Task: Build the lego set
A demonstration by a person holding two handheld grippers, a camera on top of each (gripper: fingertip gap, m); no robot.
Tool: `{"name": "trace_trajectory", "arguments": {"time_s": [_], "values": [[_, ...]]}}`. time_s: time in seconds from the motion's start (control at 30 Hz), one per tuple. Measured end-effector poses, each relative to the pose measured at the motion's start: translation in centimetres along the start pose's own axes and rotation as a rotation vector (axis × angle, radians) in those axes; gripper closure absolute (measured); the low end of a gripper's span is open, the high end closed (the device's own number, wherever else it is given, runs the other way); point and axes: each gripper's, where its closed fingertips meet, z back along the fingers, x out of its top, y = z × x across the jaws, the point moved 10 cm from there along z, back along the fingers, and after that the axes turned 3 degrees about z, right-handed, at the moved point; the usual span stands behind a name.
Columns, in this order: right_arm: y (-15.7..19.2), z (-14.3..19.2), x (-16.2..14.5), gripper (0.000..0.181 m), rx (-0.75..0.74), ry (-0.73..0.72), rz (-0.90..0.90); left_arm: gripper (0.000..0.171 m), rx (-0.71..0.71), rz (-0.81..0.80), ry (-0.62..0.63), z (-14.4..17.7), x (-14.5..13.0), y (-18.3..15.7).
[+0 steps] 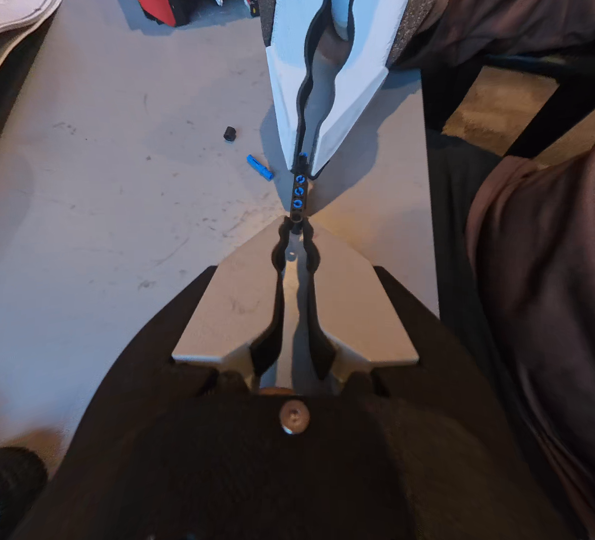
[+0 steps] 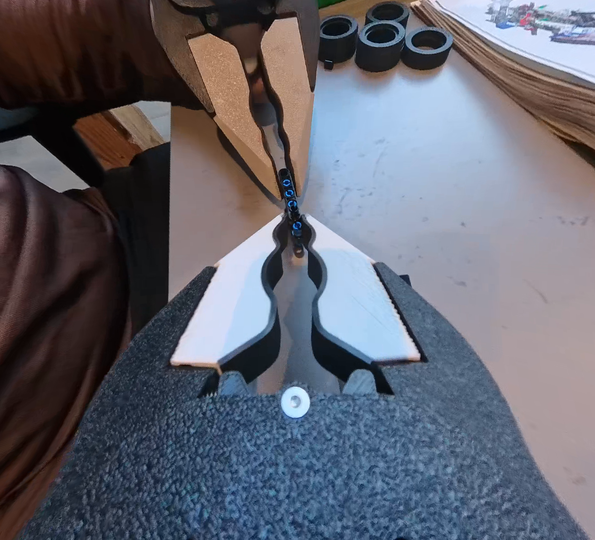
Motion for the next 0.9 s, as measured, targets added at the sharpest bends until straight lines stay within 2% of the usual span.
{"name": "trace_trajectory", "arguments": {"time_s": [0.2, 0.33, 0.5, 0.9], "values": [[-0.83, -0.01, -0.13, 0.174, 0.065, -0.007, -0.096, 0.165, -0.029, 0.04, -0.055, 0.5, -0.02, 0.4], [-0.69, -0.15, -0.33, 0.174, 0.077, 0.023, -0.095, 0.155, -0.069, 0.033, -0.009, 0.16, -0.23, 0.09], [-0.72, -0.14, -0.37, 0.174, 0.077, 0.025, -0.097, 0.152, -0.089, 0.043, 0.021, -0.09, -0.31, 0.13], [-0.79, 0.04, -0.5, 0.174, 0.07, 0.034, -0.069, 0.157, -0.083, 0.055, -0.029, 0.36, -0.2, 0.42]]}}
